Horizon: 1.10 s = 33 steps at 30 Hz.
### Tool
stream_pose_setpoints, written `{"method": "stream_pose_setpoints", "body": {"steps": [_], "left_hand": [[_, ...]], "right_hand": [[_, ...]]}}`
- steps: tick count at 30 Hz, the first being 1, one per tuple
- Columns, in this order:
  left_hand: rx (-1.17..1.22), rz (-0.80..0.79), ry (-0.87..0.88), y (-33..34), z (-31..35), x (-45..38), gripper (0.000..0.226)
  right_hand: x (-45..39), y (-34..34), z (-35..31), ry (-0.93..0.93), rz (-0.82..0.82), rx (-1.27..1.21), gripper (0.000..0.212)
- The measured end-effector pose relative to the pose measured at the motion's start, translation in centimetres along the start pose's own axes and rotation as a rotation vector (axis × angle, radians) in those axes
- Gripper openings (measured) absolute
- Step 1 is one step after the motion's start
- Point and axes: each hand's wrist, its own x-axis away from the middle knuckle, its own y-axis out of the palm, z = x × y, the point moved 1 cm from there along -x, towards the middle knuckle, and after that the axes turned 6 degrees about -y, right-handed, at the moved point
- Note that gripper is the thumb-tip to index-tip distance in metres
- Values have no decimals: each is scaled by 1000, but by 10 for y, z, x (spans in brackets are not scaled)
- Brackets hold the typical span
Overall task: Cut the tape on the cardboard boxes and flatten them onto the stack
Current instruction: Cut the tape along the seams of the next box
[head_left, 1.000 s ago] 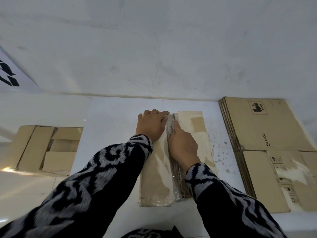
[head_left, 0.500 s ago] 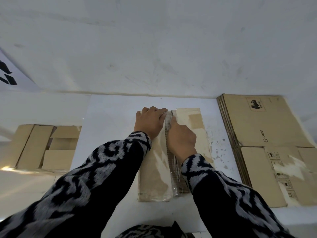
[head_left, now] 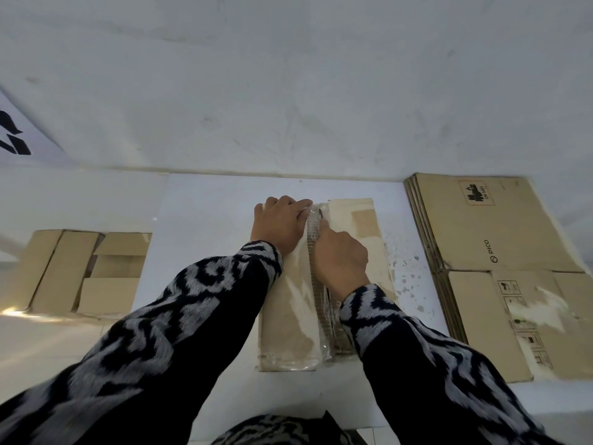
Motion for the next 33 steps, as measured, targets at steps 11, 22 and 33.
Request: {"method": "stream_pose_setpoints", "body": {"steps": [11,22,33], "left_hand": [[10,4,2,0,-2,0,35],[0,2,7,1,-2,0,35],[-21,18,21,5,-3,-1,39]], "right_hand": [[-1,-2,3,-44,-10,50,53],[-1,-21,15,-116,-103,23,33],[2,-27,19,-115,-202,-98,56]]}}
